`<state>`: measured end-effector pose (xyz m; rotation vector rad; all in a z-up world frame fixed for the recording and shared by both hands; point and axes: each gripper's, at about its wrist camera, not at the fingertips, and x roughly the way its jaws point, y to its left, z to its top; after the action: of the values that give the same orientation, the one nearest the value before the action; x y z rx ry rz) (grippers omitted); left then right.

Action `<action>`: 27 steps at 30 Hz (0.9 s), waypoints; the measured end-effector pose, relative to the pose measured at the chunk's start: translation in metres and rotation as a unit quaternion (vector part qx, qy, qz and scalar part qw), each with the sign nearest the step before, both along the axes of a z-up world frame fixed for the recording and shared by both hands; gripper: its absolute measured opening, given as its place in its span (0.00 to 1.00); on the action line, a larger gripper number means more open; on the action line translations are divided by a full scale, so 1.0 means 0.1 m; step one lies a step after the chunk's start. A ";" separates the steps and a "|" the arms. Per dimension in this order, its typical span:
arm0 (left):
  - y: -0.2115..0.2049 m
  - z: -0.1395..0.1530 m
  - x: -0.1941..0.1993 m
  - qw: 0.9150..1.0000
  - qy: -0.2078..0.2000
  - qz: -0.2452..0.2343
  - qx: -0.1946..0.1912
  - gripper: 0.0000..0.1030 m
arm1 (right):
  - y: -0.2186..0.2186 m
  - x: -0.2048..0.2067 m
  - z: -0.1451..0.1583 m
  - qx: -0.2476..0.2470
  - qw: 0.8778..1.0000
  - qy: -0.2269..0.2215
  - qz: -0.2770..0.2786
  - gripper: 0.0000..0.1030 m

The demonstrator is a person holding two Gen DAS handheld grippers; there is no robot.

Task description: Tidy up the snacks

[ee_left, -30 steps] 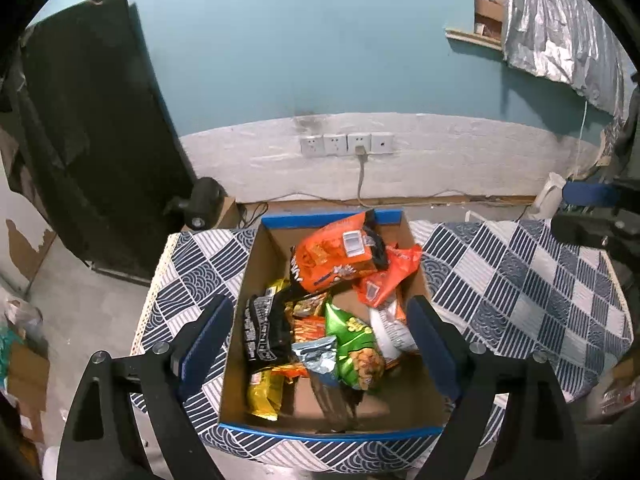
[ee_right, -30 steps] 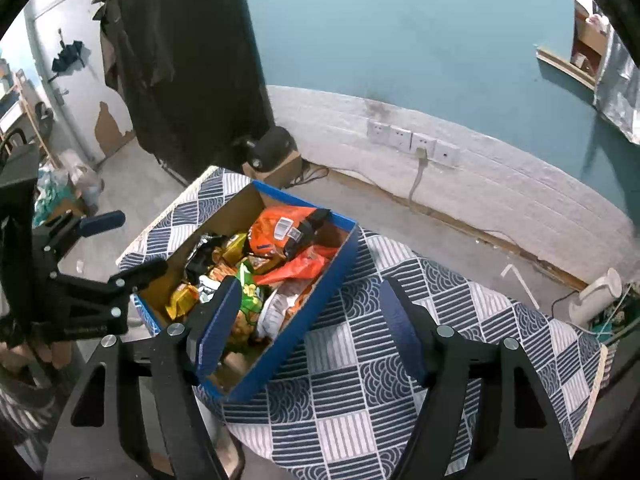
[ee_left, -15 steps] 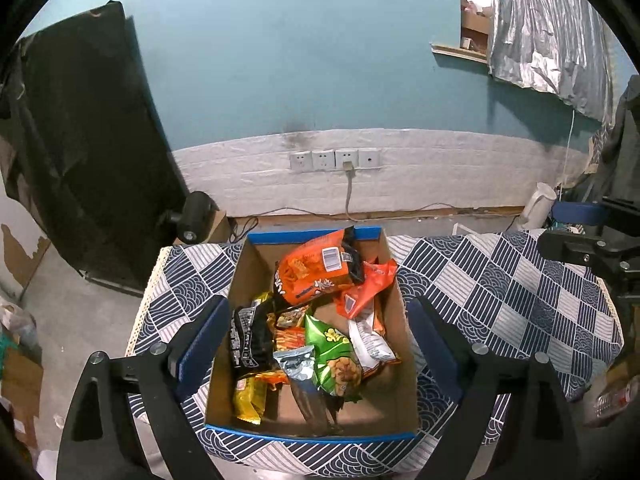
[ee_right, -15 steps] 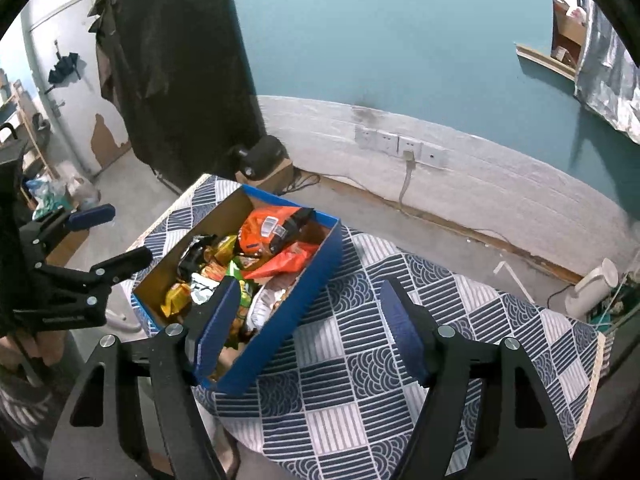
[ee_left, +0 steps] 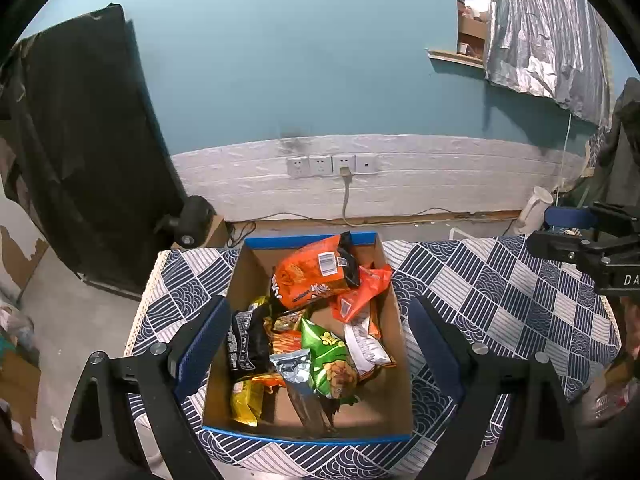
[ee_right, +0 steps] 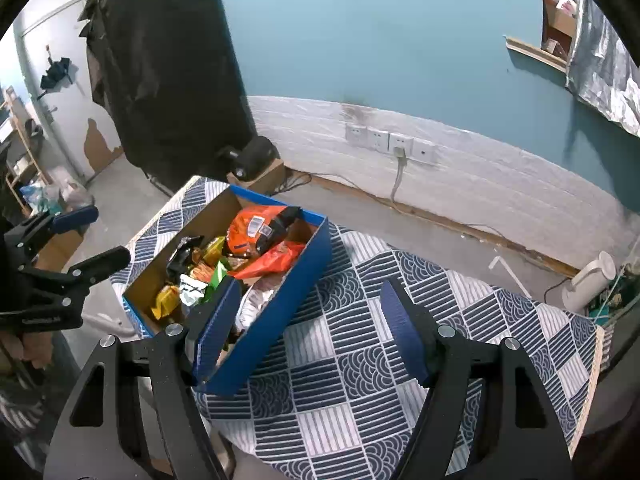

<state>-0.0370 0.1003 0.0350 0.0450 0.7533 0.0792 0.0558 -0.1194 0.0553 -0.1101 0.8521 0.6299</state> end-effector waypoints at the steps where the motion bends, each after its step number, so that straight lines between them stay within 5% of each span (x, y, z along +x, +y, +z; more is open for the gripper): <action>1: 0.00 0.00 0.00 1.000 0.000 0.000 0.002 0.89 | 0.01 0.00 0.00 0.000 1.000 0.000 0.001 0.71; 27: -0.02 -0.01 -0.01 1.000 0.002 -0.001 0.006 0.89 | 0.02 0.00 0.00 0.001 1.000 0.011 0.007 0.71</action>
<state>-0.0382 0.0981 0.0340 0.0570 0.7560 0.0810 0.0554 -0.1177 0.0553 -0.1084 0.8719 0.6462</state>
